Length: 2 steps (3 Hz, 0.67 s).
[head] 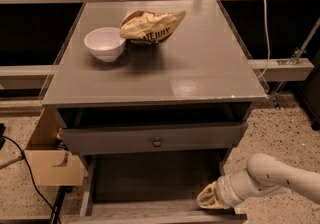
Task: Open middle drawer
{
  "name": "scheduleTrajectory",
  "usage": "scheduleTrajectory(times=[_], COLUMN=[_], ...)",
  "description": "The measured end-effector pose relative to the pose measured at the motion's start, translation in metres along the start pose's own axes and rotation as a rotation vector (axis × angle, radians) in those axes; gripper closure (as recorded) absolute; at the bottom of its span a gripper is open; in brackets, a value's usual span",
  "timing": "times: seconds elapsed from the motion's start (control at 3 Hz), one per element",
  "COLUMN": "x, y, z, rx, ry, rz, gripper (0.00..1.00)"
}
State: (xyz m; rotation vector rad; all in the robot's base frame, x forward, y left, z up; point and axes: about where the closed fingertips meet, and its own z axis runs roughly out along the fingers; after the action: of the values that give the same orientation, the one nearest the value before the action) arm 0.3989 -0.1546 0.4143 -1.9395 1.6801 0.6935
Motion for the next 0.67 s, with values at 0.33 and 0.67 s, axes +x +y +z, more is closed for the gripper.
scheduleTrajectory(times=[0.33,0.67], x=[-0.007,-0.016], y=[-0.017,-0.048], z=[0.001,0.005], rx=[0.064,0.098], ry=[-0.051,-0.086], rz=[-0.039,-0.09], gripper=[1.0,1.0])
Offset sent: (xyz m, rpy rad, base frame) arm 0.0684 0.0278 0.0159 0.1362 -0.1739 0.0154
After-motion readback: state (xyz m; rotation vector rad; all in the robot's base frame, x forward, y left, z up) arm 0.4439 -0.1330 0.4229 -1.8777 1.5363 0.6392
